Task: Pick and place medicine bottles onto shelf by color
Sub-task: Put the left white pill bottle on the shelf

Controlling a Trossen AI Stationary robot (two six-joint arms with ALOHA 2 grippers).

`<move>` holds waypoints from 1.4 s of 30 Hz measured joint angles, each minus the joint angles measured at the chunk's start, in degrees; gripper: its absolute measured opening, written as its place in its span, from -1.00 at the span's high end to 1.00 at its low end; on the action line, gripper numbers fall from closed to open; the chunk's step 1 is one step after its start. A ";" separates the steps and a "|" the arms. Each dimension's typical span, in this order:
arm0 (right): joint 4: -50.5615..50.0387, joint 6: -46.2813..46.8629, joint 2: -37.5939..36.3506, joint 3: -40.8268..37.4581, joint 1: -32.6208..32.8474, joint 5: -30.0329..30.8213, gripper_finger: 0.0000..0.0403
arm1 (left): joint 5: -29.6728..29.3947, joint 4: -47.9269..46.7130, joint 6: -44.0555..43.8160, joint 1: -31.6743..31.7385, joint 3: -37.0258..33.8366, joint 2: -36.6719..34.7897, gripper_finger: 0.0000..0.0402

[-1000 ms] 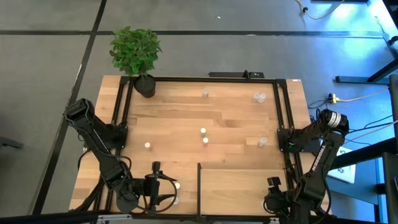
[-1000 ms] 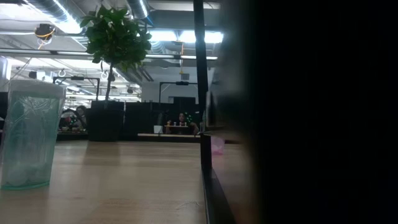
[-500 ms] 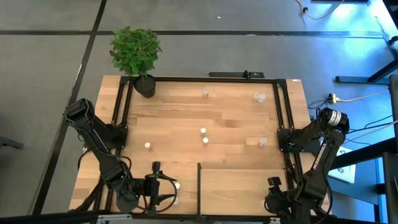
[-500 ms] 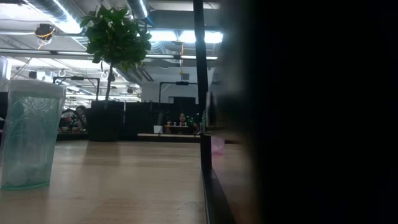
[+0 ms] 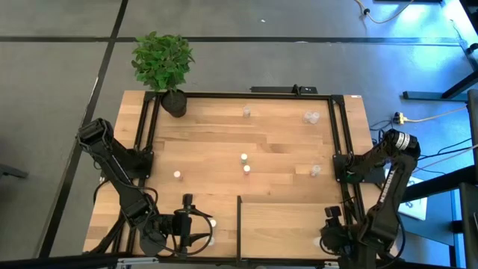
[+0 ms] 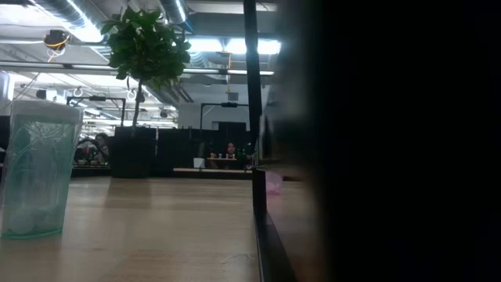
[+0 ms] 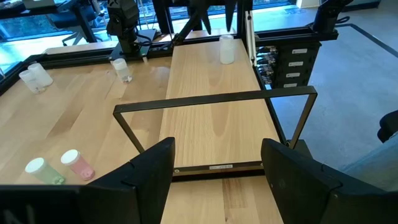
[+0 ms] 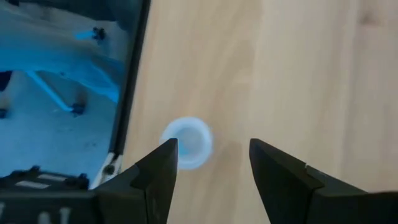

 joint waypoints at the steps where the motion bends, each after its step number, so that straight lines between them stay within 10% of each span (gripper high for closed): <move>1: -0.41 -0.02 0.00 0.55 0.00 0.54 0.00 | 0.00 0.00 0.00 0.01 0.00 0.00 -0.16; 17: -4.13 -1.19 -0.04 2.96 -1.15 9.71 0.00 | 0.02 -0.01 -0.01 0.01 0.02 0.00 -0.16; 42: -1.20 3.04 -0.07 -2.51 -5.46 -2.79 0.00 | 0.00 -0.02 0.00 0.00 0.02 0.00 -0.16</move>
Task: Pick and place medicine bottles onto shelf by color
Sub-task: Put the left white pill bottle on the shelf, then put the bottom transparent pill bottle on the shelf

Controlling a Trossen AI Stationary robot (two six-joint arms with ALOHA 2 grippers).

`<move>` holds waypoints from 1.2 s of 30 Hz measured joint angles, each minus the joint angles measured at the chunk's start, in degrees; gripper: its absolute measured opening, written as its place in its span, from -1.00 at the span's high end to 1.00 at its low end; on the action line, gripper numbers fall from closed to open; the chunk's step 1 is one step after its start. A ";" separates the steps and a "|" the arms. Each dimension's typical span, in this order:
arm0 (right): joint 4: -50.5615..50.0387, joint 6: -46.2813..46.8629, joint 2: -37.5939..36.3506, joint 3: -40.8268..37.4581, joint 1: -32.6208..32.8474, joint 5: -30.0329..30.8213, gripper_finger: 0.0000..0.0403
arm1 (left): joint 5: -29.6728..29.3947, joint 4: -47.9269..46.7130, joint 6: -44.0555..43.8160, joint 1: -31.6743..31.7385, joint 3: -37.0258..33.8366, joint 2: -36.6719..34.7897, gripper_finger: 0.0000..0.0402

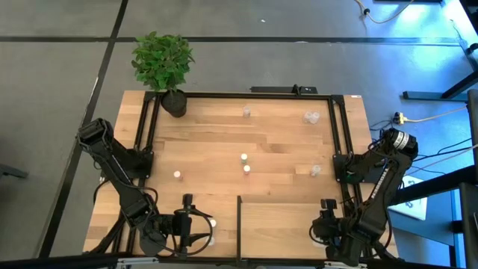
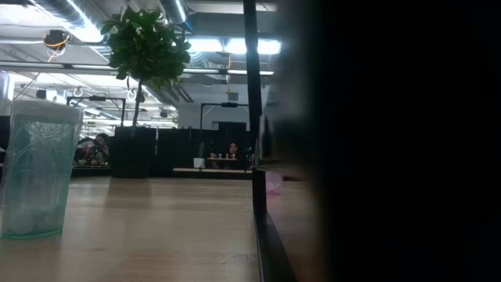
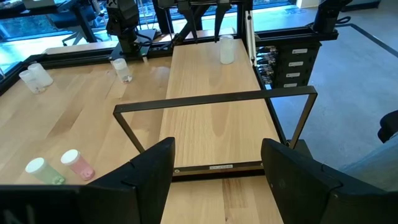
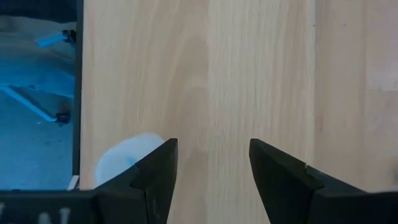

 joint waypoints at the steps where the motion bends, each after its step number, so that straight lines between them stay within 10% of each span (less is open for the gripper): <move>1: 0.05 -0.03 0.00 0.00 0.00 -0.31 0.00 | -0.01 0.00 0.00 0.00 0.00 0.00 -0.16; 36: -2.71 -1.29 0.00 2.88 -2.68 3.91 0.00 | 0.01 0.02 0.00 0.00 0.00 0.00 -0.16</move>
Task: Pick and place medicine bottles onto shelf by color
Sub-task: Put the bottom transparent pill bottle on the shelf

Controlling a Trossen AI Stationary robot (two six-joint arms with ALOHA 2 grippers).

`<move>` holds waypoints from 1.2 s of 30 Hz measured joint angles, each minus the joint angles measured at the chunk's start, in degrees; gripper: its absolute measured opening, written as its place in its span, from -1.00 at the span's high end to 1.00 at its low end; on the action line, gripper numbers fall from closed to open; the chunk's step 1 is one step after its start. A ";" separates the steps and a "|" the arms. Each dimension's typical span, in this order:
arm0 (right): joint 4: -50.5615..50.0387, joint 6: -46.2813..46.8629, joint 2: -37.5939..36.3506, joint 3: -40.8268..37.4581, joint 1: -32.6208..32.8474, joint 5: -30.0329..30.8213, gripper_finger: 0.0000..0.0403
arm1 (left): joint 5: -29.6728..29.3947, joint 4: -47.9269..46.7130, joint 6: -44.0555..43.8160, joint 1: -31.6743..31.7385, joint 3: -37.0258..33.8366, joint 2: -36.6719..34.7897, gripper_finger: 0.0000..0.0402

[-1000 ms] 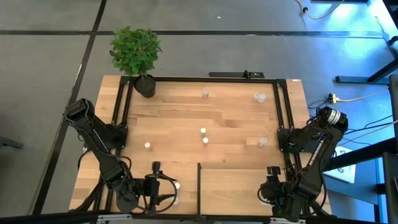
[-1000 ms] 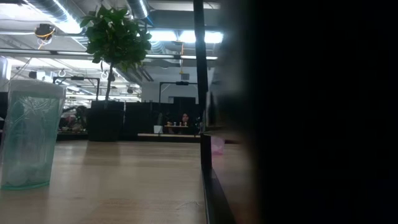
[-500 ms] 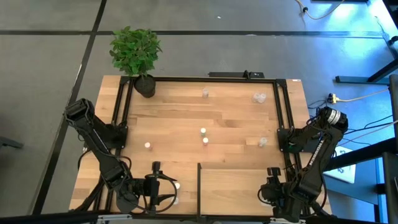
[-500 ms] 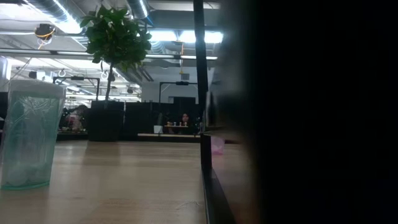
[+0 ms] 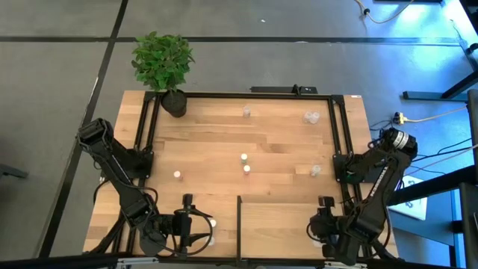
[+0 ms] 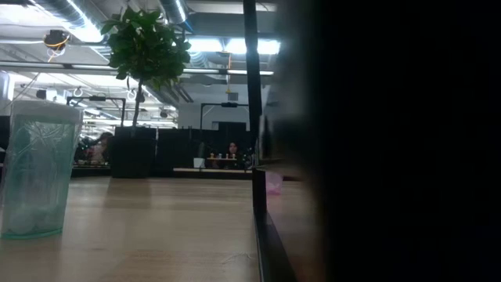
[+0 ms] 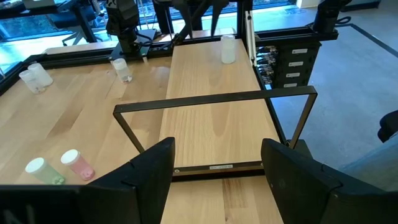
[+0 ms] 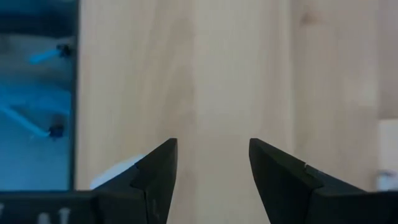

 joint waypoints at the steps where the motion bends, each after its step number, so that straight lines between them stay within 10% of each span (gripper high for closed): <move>1: -0.60 -0.10 0.00 0.39 -0.65 1.31 0.00 | -0.02 -0.02 -0.01 0.00 0.00 0.00 -0.16; 10: -2.69 -2.85 -0.02 2.83 -10.63 4.90 0.00 | -0.02 -0.02 0.00 0.00 0.00 0.00 -0.16; 36: 5.50 -47.73 -9.55 -0.09 -37.84 -8.23 0.00 | -0.02 0.00 0.02 0.08 0.00 0.00 -0.16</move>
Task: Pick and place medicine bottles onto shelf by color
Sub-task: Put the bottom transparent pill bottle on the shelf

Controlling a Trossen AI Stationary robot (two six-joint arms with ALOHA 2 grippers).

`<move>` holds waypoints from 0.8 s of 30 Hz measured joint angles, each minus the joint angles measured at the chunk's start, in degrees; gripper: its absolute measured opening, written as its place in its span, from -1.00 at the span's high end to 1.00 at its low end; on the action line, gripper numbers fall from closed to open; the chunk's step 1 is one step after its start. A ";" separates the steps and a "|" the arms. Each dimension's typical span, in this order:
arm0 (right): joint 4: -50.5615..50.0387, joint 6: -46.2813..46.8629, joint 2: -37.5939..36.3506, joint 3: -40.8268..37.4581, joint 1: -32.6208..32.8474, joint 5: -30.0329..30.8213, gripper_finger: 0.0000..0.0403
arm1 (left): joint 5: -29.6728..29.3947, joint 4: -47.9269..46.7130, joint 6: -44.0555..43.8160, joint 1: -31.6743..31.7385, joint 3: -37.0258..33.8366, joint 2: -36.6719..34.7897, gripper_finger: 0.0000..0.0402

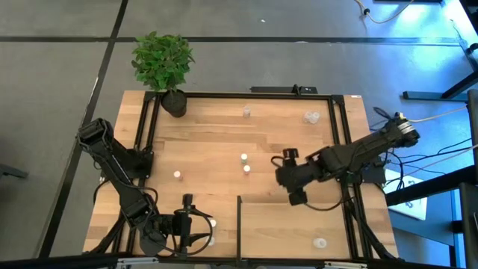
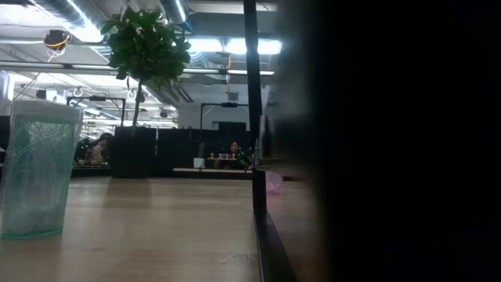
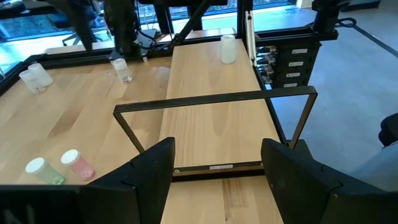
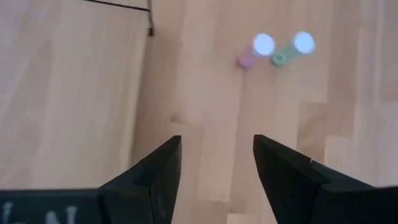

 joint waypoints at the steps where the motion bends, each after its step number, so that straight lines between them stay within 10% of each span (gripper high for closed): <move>1: 1.29 0.48 -1.98 -2.03 -0.52 -0.04 0.00 | 0.00 0.01 0.25 0.16 0.00 0.00 -0.16; 16: 3.74 13.17 -16.19 -9.38 -0.66 0.33 0.00 | -2.56 -0.66 1.36 7.92 0.00 -1.30 -0.16; 24: -10.60 30.37 -15.93 -9.42 -1.98 8.71 0.00 | -2.67 -8.27 -3.18 9.89 0.07 -6.43 -0.16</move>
